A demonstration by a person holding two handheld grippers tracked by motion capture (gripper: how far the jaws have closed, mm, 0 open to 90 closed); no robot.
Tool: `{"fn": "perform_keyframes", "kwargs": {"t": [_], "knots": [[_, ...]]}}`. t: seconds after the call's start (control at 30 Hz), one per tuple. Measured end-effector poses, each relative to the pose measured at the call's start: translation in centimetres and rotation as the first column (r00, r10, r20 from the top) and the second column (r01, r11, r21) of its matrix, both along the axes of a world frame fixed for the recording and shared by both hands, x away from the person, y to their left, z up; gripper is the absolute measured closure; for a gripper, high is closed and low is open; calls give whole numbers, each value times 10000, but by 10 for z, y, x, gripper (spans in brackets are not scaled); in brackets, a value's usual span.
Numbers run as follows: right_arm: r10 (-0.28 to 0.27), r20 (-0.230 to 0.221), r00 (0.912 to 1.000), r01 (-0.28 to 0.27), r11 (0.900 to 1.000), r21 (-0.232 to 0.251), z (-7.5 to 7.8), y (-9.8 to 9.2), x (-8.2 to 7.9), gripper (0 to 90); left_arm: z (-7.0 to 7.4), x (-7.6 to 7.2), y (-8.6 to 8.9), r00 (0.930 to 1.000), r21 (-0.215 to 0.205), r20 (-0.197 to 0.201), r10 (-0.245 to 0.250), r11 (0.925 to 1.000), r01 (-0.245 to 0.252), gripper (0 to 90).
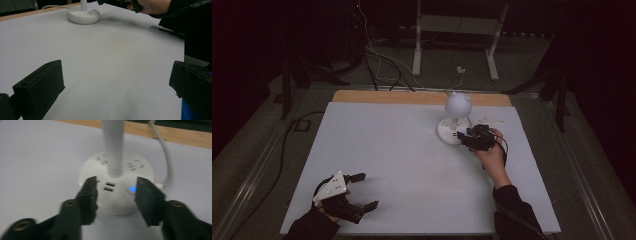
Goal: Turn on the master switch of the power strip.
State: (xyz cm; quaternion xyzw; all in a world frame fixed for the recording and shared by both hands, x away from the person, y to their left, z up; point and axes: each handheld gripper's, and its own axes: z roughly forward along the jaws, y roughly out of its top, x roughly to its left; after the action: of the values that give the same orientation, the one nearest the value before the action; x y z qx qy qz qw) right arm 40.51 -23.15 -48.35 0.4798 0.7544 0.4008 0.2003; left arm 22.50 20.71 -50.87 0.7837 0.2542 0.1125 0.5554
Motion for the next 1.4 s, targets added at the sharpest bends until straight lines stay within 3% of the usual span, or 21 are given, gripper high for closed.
{"fn": "perform_keyframes", "kwargs": {"t": [0.07,0.27,0.47,0.67,0.7,0.83,1.0,1.1,1.4], "knots": [[570,-28,9984,-569,9981,246,1,0,-2,390,0,0,0,10000,-10,1,-1,10000,1,0],[1505,-99,9886,-1498,9874,503,6,2,-7,212,0,0,0,10000,5,18,1,10000,-1,0],[2625,-198,9647,-2576,9569,1339,10,3,-13,0,0,0,0,10000,-2,47,0,10000,0,0],[2762,-122,9610,-2752,9600,513,14,7,-21,0,0,0,0,10000,0,27,3,10000,-3,0],[2831,63,9591,-2831,9581,428,13,7,-22,0,0,0,0,10000,17,24,6,10000,-6,0],[3085,398,9504,-3107,9471,802,13,4,-27,0,0,0,0,10000,23,28,-3,10000,3,0],[3272,349,9443,-3290,9400,898,13,0,-34,0,0,0,0,10000,12,30,-5,10000,5,0],[3539,334,9347,-3555,9288,1047,11,-3,-40,0,0,0,0,10000,16,40,2,10000,-2,0],[3794,541,9237,-3826,9209,747,6,-7,-60,0,0,0,0,10000,33,32,7,10000,-7,0]]}}
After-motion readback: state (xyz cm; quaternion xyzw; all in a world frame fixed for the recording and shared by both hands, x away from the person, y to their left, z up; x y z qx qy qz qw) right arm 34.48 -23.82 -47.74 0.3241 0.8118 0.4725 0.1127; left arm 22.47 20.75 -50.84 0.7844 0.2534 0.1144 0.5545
